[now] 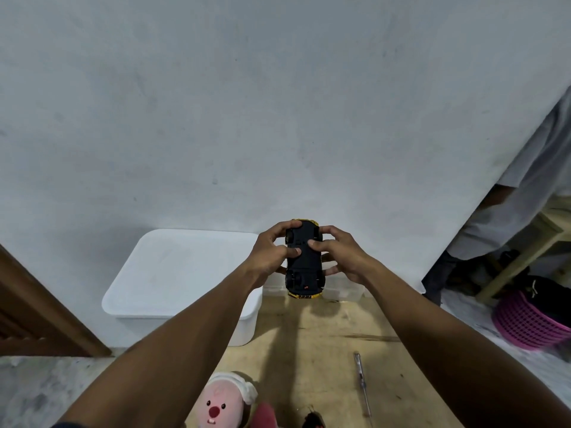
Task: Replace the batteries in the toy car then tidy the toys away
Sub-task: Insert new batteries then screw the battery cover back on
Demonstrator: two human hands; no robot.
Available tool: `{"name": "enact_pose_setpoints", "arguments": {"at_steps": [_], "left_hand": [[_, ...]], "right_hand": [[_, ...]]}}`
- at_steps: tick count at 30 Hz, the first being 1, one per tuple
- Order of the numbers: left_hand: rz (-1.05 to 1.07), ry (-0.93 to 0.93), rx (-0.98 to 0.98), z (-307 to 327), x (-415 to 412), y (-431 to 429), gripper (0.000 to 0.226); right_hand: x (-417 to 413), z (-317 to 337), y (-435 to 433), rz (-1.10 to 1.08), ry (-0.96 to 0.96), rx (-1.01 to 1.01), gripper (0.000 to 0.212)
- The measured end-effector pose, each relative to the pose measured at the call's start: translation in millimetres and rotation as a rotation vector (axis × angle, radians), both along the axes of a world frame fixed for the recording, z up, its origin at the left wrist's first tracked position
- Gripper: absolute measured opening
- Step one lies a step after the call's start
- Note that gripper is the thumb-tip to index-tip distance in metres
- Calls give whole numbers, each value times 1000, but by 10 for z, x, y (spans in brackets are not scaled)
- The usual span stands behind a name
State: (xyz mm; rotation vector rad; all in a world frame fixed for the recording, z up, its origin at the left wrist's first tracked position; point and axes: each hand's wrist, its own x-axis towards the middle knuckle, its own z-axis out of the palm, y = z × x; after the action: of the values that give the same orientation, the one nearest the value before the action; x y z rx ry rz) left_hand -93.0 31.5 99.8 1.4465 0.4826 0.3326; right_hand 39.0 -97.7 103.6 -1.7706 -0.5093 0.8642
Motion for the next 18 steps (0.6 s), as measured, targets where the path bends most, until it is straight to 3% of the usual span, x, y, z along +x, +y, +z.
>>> {"name": "enact_pose_setpoints", "arguments": {"at_steps": [16,18], "left_hand": [[35,-12,-10,-21,-5,9,50],[50,-13,-20,-34,0,19,49]], "right_hand": [[-35,98,103,-17,-9,-51,29],[-61,79,101,-59,-123,-38,34]]}}
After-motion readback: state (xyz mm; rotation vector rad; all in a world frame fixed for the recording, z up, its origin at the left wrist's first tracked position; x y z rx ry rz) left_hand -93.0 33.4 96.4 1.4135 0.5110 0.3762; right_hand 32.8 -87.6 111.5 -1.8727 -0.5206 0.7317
